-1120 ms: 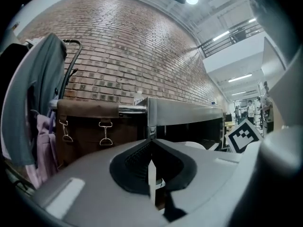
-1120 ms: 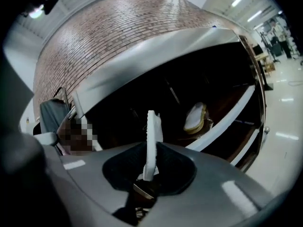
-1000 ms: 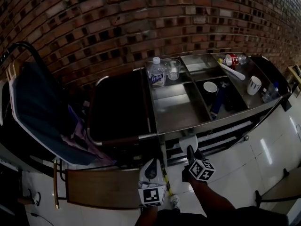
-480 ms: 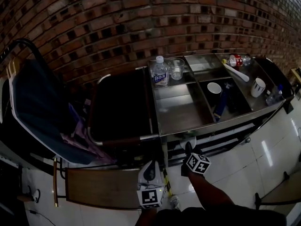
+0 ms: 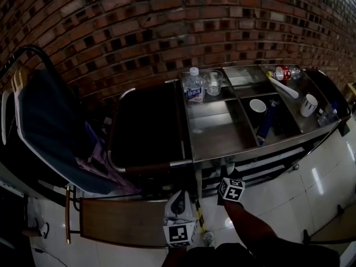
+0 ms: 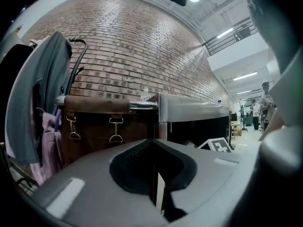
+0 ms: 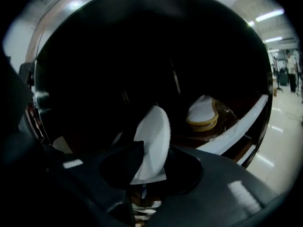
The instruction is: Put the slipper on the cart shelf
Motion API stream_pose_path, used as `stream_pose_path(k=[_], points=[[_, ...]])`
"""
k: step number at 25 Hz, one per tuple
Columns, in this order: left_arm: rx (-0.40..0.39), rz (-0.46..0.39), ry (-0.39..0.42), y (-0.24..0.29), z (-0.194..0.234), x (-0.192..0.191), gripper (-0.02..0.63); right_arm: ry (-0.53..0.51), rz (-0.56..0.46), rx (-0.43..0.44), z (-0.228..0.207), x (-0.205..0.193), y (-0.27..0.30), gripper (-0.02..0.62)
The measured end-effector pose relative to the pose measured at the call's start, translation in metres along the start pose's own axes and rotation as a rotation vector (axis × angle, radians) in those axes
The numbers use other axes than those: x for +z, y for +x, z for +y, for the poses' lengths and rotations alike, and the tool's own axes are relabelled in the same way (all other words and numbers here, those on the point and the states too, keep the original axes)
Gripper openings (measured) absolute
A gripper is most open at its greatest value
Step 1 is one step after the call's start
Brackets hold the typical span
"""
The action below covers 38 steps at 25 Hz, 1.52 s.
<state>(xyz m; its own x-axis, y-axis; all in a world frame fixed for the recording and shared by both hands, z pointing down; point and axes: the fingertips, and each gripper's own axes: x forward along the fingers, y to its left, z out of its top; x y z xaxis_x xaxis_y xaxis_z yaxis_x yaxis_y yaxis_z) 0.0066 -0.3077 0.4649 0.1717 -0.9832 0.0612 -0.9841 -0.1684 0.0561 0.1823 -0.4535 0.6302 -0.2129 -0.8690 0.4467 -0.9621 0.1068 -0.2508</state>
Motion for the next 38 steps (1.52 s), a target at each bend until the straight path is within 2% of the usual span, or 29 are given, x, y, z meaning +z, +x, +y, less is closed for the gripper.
stream_pose_path(k=[4, 6, 8, 14, 18, 22, 24, 29, 33, 35, 37, 38], points=[[-0.007, -0.006, -0.001, 0.001, 0.001, -0.005, 0.015, -0.151, 0.009, -0.061, -0.001, 0.003, 0.000, 0.155], [-0.007, -0.009, -0.004, 0.001, 0.001, -0.003, 0.015, -0.202, 0.016, -0.089, -0.006, 0.003, 0.003, 0.208], [-0.009, -0.008, -0.018, 0.001, 0.000, 0.000, 0.015, -0.240, 0.020, -0.109, -0.009, 0.003, 0.004, 0.227], [-0.009, -0.005, -0.028, -0.001, 0.003, -0.001, 0.015, -0.338, 0.032, -0.156, -0.017, -0.002, 0.011, 0.255], [0.002, 0.002, -0.036, -0.004, 0.006, 0.004, 0.015, -0.340, 0.030, -0.161, -0.016, -0.002, 0.011, 0.255], [-0.008, 0.000, -0.027, -0.005, 0.005, -0.001, 0.015, -0.349, 0.021, -0.135, -0.013, 0.002, 0.011, 0.256], [-0.009, 0.004, -0.028, -0.006, 0.004, 0.000, 0.015, -0.351, -0.039, -0.092, -0.005, 0.018, 0.001, 0.310], [-0.027, 0.001, -0.031, -0.006, -0.002, 0.002, 0.015, -0.402, -0.171, 0.007, 0.017, 0.050, -0.041, 0.310], [-0.055, -0.014, -0.023, -0.005, -0.016, 0.009, 0.016, -0.443, -0.217, 0.087, 0.035, 0.056, -0.085, 0.245], [-0.071, -0.021, -0.014, -0.005, -0.025, 0.012, 0.015, -0.416, -0.228, 0.108, 0.037, 0.059, -0.108, 0.174], [-0.082, -0.028, -0.001, -0.005, -0.031, 0.015, 0.015, -0.383, -0.247, 0.121, 0.038, 0.066, -0.130, 0.134], [-0.088, -0.031, 0.005, -0.005, -0.035, 0.017, 0.015, -0.373, -0.260, 0.131, 0.039, 0.070, -0.140, 0.071]])
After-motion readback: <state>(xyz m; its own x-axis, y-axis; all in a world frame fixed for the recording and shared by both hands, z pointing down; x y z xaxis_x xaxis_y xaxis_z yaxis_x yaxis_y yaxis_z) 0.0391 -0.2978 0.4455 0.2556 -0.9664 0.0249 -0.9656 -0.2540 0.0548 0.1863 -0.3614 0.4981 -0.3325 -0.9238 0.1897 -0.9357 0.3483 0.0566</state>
